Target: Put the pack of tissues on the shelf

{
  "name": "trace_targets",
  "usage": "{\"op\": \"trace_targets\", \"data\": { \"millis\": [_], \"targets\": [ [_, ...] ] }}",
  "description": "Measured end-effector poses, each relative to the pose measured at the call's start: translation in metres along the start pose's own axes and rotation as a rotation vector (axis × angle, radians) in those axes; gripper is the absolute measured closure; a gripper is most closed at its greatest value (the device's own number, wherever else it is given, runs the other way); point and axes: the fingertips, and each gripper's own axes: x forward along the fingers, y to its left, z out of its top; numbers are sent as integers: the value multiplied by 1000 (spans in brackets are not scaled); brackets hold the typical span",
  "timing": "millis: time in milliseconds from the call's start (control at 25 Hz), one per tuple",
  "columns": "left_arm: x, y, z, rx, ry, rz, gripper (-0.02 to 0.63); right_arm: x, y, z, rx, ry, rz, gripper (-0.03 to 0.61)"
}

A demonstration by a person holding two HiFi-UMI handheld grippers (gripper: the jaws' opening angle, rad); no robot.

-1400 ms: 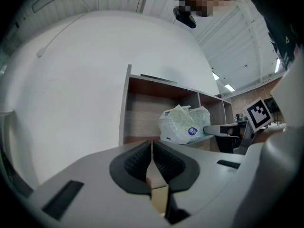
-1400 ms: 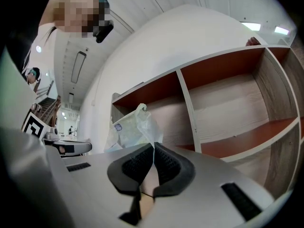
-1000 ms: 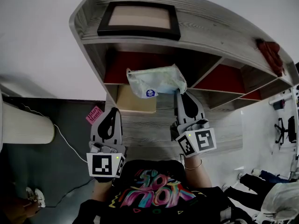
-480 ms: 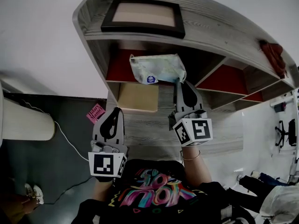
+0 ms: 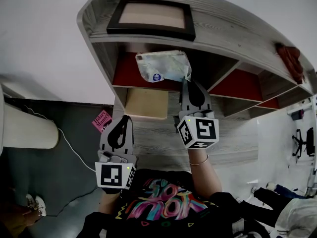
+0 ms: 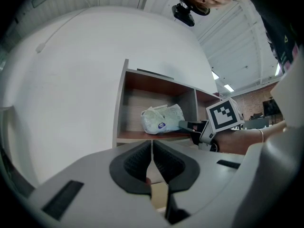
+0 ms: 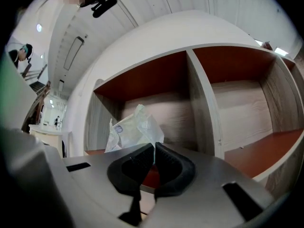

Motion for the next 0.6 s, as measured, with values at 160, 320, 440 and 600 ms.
{"op": "trace_targets", "data": {
  "millis": [160, 320, 440, 600],
  "targets": [
    [0, -1, 0, 1, -2, 0, 580, 3, 2, -4, 5, 19, 17, 557],
    [0, -2, 0, 3, 1, 2, 580, 4, 4, -8, -10, 41, 27, 546],
    [-1, -3, 0, 5, -2, 2, 580, 4, 5, -11, -18, 54, 28, 541],
    [-3, -3, 3, 9, -8, 3, 580, 3, 8, -15, -19, 68, 42, 522]
  ]
}}
